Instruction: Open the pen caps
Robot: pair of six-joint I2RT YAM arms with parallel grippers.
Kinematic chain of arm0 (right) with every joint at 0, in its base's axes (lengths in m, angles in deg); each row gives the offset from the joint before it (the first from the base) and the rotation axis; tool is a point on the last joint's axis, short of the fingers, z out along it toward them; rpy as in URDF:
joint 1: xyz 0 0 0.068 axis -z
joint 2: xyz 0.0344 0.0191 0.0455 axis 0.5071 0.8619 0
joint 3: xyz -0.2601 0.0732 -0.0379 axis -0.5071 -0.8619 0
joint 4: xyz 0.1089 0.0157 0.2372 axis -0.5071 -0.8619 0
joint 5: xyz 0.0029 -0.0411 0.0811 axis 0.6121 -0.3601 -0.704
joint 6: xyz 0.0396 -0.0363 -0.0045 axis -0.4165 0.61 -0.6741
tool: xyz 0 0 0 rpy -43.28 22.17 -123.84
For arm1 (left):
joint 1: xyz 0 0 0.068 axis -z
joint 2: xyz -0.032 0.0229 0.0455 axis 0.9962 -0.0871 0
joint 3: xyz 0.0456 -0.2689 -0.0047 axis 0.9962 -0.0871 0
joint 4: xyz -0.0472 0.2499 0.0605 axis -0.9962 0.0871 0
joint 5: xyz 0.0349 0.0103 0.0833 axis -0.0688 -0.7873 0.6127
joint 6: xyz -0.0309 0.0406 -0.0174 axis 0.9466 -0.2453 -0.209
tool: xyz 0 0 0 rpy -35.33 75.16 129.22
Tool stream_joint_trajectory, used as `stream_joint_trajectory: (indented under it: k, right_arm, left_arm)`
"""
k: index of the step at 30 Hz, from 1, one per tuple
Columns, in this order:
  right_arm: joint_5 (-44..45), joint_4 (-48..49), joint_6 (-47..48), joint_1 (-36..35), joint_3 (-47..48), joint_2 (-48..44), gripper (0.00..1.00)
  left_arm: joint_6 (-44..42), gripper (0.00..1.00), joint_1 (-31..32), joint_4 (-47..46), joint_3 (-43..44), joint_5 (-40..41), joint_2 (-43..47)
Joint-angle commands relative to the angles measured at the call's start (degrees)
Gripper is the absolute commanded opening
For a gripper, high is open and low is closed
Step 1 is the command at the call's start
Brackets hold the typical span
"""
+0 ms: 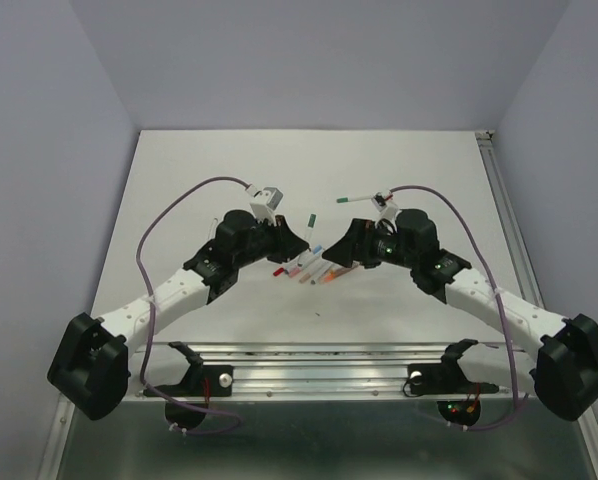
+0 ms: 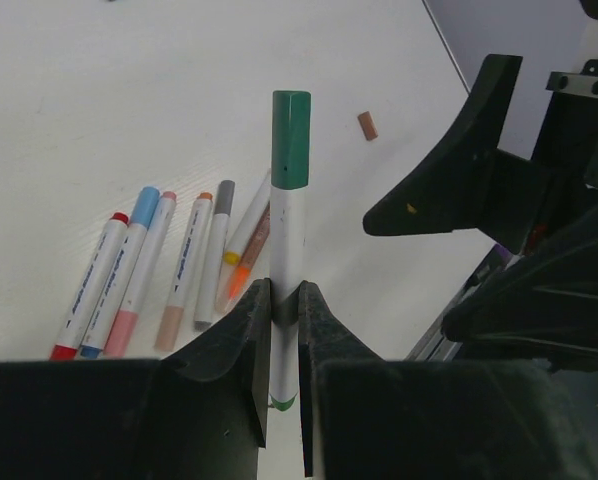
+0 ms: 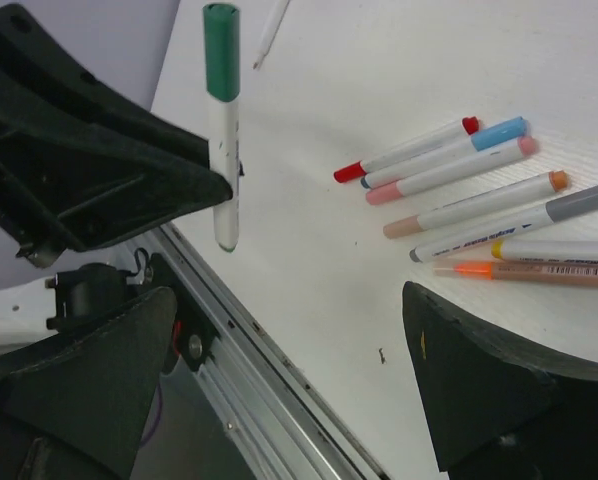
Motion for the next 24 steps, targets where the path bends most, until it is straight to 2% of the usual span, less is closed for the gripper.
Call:
stream_joint_trajectory:
  k: [1, 9, 16, 18, 22, 23, 24]
  right_arm:
    - [9.1, 6.8, -4.1, -1.8, 4.8, 1.7, 1.0]
    - [15.0, 8.7, -8.0, -4.4, 6.9, 5.3, 0.97]
    - [13.9, 11.2, -9.7, -5.5, 8.6, 7.2, 0.77]
    - [13.8, 10.9, -9.8, -6.0, 9.3, 7.7, 0.75]
    - [13.9, 10.7, -9.7, -6.8, 9.6, 8.4, 0.59]
    - [14.0, 10.8, -9.6, -6.9, 9.6, 8.5, 0.5]
    - [14.0, 10.7, -9.6, -7.0, 9.7, 8.6, 0.48]
  left_arm:
    - [2.0, 0.0, 1.6, -5.2, -2.3, -2.8, 2.9]
    - [4.0, 0.0, 4.7, -6.6, -5.3, -3.6, 5.8]
    - [5.3, 0.0, 6.6, -7.9, -6.1, -2.2, 6.6]
    - [5.2, 0.0, 6.7, -8.0, -5.9, -2.1, 6.2]
    - [5.2, 0.0, 7.1, -8.2, -5.1, -2.2, 5.5]
    - [5.1, 0.0, 7.2, -8.3, -5.0, -2.3, 5.4]
    - [5.1, 0.0, 7.2, -8.4, -5.0, -2.3, 5.4]
